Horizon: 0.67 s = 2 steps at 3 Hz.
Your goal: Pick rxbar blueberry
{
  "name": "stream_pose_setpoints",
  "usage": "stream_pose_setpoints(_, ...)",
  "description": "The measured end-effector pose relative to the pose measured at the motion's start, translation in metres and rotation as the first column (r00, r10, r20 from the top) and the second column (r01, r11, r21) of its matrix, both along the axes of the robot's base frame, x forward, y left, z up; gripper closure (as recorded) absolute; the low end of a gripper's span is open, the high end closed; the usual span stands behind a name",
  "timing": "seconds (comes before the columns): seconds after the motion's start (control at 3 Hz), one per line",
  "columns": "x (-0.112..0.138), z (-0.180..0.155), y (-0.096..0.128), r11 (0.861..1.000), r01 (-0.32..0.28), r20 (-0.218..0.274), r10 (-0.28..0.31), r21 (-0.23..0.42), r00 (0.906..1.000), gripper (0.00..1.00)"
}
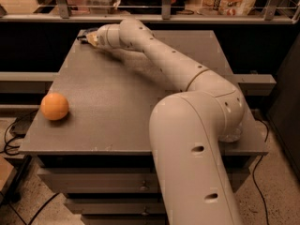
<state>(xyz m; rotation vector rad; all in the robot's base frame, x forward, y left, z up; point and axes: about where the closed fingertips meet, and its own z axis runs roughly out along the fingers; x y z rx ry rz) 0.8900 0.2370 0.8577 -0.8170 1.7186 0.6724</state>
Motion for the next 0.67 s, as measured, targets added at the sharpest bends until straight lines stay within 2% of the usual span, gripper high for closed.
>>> stream_pose_setpoints(0.33, -0.015, 0.035, -0.015, 0.999, -0.031, 0.04, 0.03, 0.032, 0.9987, 1.0)
stream_pose_setpoints(0.67, -0.046, 0.085, -0.037, 0.997, -0.073, 0.115, 0.069, 0.031, 0.991, 1.0)
